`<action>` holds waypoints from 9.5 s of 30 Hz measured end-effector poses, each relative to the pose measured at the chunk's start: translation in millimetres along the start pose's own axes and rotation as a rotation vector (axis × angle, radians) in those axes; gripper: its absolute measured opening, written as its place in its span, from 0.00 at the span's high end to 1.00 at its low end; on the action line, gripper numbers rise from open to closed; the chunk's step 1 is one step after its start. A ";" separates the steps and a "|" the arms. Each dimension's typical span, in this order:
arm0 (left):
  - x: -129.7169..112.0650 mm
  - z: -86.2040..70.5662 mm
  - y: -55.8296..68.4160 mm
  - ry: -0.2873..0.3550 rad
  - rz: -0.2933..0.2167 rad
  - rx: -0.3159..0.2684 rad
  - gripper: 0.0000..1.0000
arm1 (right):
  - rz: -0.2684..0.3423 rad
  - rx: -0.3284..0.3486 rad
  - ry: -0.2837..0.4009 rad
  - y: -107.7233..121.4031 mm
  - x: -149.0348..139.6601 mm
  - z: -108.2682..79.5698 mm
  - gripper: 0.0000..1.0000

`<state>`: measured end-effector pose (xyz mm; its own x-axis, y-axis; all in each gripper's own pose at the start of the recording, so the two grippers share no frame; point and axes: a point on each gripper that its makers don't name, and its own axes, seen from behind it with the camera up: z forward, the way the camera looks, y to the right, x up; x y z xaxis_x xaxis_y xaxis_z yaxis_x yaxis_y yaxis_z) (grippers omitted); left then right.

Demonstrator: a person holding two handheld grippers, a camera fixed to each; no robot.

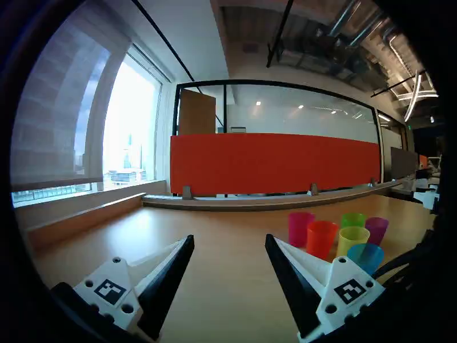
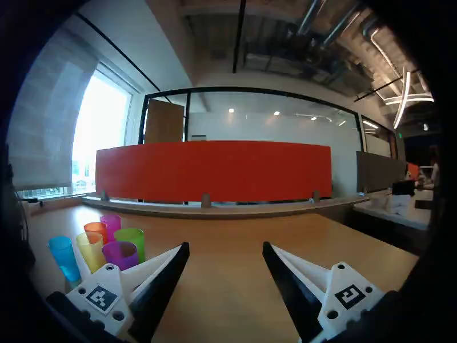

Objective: Pour water

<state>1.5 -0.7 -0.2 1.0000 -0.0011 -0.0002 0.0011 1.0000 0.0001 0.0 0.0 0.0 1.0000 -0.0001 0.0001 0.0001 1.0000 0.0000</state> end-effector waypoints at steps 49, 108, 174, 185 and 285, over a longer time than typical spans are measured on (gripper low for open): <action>92.0 13.9 6.3 0.007 0.004 -0.082 0.08 | -0.071 0.045 0.030 -15.0 110.5 17.6 0.01; 150.7 45.8 68.1 -0.133 0.205 -0.456 0.08 | -0.285 0.430 -0.153 -56.8 164.5 35.6 0.00; 31.2 -17.7 154.6 -0.389 0.370 -0.912 0.08 | -0.476 0.597 -0.246 -86.8 140.5 46.4 0.00; 1.5 -29.9 165.8 -0.446 0.380 -0.962 0.08 | -0.469 0.592 -0.258 -84.1 134.6 50.2 0.00; 2.4 -8.7 215.6 -0.360 0.224 -0.952 0.14 | -0.464 0.594 -0.281 -82.8 112.1 67.5 0.00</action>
<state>4.2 214.9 -8.9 0.9183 0.3414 0.2007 -0.0291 0.5636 -0.8255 112.1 -82.9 67.6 0.8608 -0.4943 0.1213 0.3361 0.7311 0.5937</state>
